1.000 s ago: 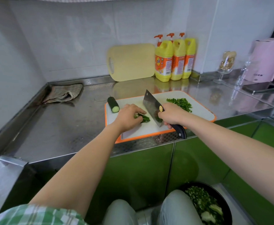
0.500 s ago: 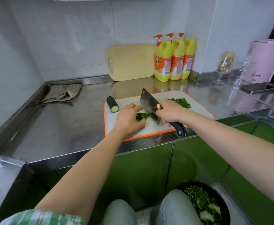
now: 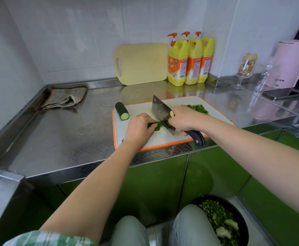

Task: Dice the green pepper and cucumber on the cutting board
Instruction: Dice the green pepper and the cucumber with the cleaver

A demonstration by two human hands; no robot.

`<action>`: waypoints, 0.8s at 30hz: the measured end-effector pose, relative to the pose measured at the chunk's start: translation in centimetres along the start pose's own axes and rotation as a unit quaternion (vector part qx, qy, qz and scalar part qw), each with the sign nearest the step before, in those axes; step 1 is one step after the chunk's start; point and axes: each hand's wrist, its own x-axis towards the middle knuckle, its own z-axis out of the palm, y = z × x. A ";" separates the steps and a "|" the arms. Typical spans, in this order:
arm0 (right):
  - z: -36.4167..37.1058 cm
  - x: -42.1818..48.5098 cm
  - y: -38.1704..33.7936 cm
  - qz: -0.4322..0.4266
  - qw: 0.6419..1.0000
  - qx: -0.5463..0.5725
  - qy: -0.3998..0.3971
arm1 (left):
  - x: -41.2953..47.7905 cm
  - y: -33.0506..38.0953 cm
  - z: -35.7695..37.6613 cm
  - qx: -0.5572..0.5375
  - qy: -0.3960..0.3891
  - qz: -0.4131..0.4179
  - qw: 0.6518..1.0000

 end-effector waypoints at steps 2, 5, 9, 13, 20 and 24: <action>0.2 0.3 -0.3 0.003 1.000 -0.010 -0.010 | -0.1 0.0 0.0 -0.003 0.002 0.003 1.000; 0.4 1.0 -0.7 0.009 1.000 -0.015 -0.020 | 0.0 0.1 0.0 -0.002 0.005 0.001 1.000; 0.9 1.6 -0.8 0.017 1.000 -0.016 -0.012 | 0.0 0.0 0.1 0.000 -0.001 -0.007 1.000; 1.7 1.9 -0.1 0.024 0.999 0.018 0.014 | 0.0 0.0 0.1 -0.001 -0.005 -0.011 1.000; -0.2 2.4 -0.6 0.029 1.000 0.009 0.001 | 0.0 0.2 -0.1 0.003 -0.015 -0.014 1.000; -0.4 2.0 -0.3 0.019 1.000 0.021 0.003 | 0.0 0.0 -0.1 0.002 -0.015 -0.014 1.000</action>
